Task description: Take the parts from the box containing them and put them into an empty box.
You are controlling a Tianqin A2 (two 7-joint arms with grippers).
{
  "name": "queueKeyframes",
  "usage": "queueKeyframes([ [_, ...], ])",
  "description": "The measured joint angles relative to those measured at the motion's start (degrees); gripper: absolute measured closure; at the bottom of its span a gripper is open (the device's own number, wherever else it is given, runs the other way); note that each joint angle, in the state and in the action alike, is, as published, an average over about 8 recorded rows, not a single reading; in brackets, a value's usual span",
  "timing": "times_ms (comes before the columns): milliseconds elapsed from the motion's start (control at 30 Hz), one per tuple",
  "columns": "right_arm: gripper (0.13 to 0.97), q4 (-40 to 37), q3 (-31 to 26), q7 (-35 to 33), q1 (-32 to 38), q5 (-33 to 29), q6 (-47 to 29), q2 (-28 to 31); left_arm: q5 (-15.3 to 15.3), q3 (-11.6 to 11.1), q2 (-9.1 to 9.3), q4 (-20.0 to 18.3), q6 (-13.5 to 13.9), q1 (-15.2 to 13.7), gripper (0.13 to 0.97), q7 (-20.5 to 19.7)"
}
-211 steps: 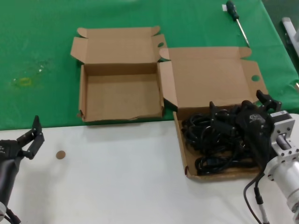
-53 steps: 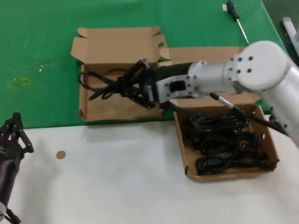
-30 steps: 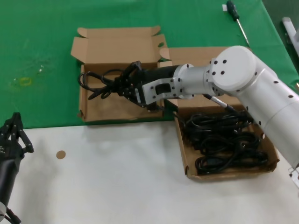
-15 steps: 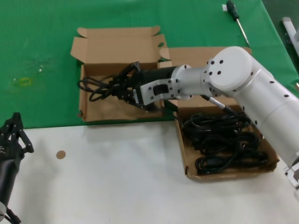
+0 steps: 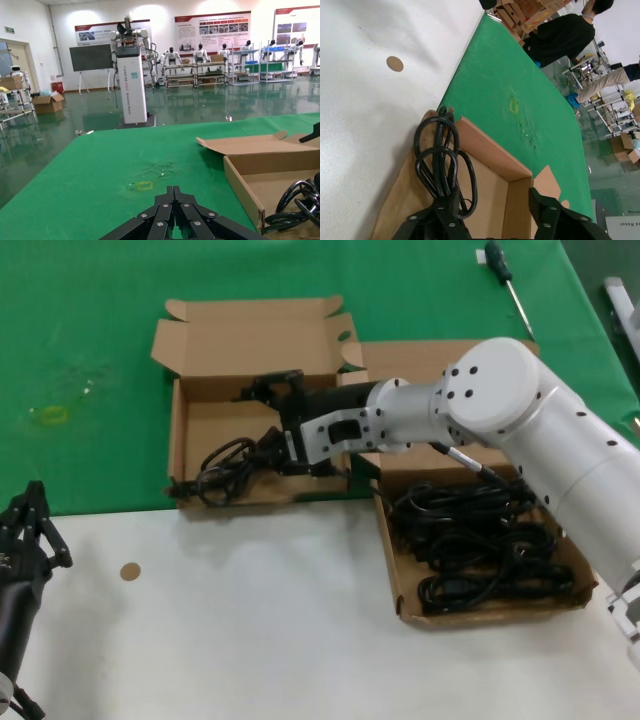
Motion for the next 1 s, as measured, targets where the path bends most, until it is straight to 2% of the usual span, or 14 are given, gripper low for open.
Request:
queueKeyframes([
  [200, 0.553, -0.6, 0.6, -0.8, 0.3, 0.7, -0.2, 0.3, 0.0, 0.0, 0.0, 0.0, 0.0, 0.0, 0.945, 0.0],
  [233, 0.553, -0.5, 0.7, -0.9, 0.4, 0.9, -0.3, 0.5, 0.0, 0.0, 0.0, 0.0, 0.0, 0.0, 0.945, 0.0],
  [500, 0.344, 2.0, 1.9, -0.3, 0.0, 2.1, -1.1, 2.3, 0.0, 0.0, 0.0, 0.0, 0.0, 0.0, 0.945, 0.0],
  [633, 0.344, 4.7, 2.5, 0.7, -0.7, 2.6, -1.6, 3.6, 0.0, 0.0, 0.0, 0.0, 0.0, 0.0, 0.945, 0.0],
  [900, 0.205, 7.3, 3.0, 1.6, -1.4, 3.1, -2.0, 4.9, 0.0, 0.0, 0.0, 0.0, 0.0, 0.0, 0.943, 0.0],
  [1000, 0.188, 7.7, 3.3, 1.9, -2.0, 3.4, -1.6, 4.9, 0.0, 0.0, 0.0, 0.0, 0.0, 0.0, 0.942, 0.0],
])
